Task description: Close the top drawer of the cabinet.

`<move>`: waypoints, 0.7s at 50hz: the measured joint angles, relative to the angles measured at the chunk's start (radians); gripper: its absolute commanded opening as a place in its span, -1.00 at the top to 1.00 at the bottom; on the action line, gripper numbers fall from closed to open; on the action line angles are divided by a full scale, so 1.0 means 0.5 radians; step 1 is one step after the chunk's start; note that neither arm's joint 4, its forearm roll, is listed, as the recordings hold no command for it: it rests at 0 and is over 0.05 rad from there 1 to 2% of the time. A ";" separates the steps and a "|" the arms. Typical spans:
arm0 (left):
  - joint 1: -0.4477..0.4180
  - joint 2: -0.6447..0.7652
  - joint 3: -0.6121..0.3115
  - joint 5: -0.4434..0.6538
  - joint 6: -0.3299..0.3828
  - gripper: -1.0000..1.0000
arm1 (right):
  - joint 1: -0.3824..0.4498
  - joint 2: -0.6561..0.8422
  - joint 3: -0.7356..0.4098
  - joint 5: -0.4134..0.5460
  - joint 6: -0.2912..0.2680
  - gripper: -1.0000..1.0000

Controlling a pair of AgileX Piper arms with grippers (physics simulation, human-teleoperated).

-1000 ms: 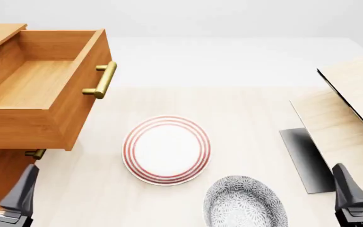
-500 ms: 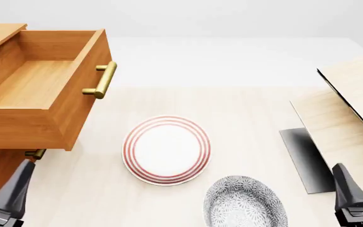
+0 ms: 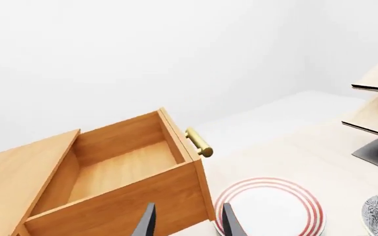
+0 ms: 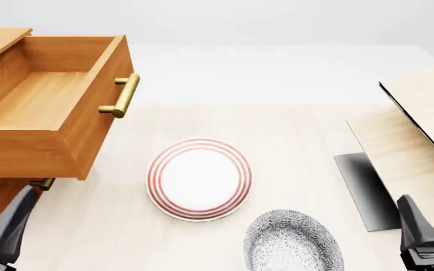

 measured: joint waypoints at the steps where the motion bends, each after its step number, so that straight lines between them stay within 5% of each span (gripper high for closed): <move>1: -0.009 0.012 -0.006 -0.007 0.008 -1.00 | 0.000 0.000 0.000 0.000 0.000 -1.00; 35: -0.334 0.602 -0.293 -0.367 0.202 -1.00 | 0.000 0.010 -0.001 -0.009 0.001 -1.00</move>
